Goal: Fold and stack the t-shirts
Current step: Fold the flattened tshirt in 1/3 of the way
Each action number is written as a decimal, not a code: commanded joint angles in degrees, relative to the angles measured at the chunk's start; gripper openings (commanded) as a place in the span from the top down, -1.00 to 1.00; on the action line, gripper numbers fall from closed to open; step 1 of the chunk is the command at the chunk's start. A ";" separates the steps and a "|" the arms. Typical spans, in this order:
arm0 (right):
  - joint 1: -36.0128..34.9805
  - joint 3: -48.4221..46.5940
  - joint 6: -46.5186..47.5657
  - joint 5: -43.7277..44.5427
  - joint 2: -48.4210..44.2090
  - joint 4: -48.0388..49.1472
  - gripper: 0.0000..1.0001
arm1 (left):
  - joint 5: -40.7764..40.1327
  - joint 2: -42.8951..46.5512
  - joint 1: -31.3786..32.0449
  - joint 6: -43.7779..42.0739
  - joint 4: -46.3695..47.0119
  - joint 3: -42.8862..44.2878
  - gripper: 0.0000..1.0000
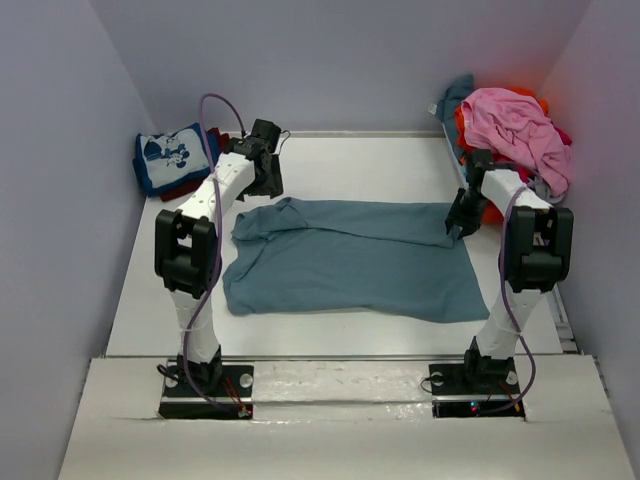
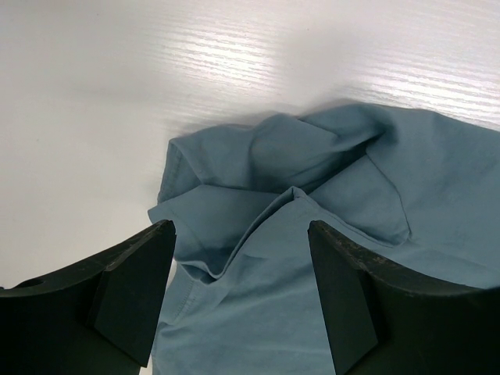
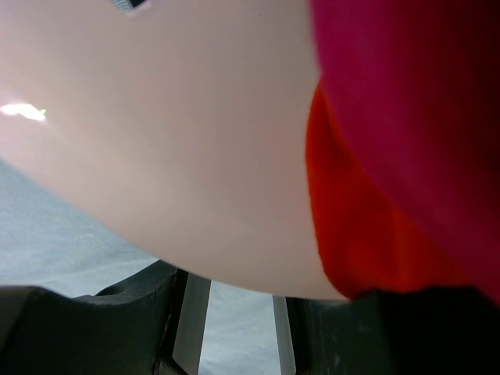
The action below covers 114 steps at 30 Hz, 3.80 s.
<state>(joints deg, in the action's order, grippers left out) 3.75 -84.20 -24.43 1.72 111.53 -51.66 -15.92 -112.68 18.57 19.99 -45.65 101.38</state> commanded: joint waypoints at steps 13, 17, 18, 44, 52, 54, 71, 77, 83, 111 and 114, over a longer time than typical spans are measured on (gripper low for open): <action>-3.92 8.62 -1.41 -4.44 4.23 -0.64 0.20 | -0.51 1.24 -0.29 -1.00 -0.49 0.57 -0.62; -5.24 9.41 -2.20 -4.53 4.31 -0.20 0.20 | -0.42 0.98 -0.29 -1.09 -0.49 0.75 -0.62; -5.24 9.41 -2.29 -4.35 4.49 -0.11 0.20 | -0.42 0.97 -0.29 -1.18 -0.49 0.83 -0.62; -5.77 7.83 -7.30 4.00 -2.54 -1.69 0.79 | -0.07 0.80 -0.29 -1.36 -0.14 -0.13 -0.62; -5.77 6.07 -8.53 7.69 -5.26 -3.80 0.81 | 0.63 0.62 -0.29 -1.53 0.29 -0.22 -0.62; -5.77 5.63 -8.79 7.86 -6.05 -4.06 0.82 | 0.72 0.45 -0.29 -1.53 0.30 -0.13 -0.62; -4.01 4.58 -9.85 9.89 -7.90 -5.03 0.22 | 2.47 0.89 -0.29 -2.15 0.82 -1.36 -0.61; -4.01 3.87 -8.62 7.96 -7.81 -4.33 -0.27 | 3.35 0.89 0.24 -2.50 1.17 -1.71 -0.61; -4.71 -0.78 -7.13 3.65 -6.24 -3.36 -0.28 | 6.25 -1.04 3.75 -4.08 1.88 -1.19 -0.59; -10.69 -3.69 -4.67 0.22 5.64 -2.39 -0.23 | 10.01 -8.69 7.36 -2.06 1.53 -3.64 -0.59; -10.69 -3.86 -4.49 0.22 5.20 -2.57 -0.23 | 18.95 -7.12 7.36 -0.57 4.85 -8.19 -0.59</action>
<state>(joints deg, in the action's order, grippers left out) -6.83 -88.20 -29.56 2.09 117.91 -54.02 -7.05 -120.81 25.96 17.54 -41.80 98.21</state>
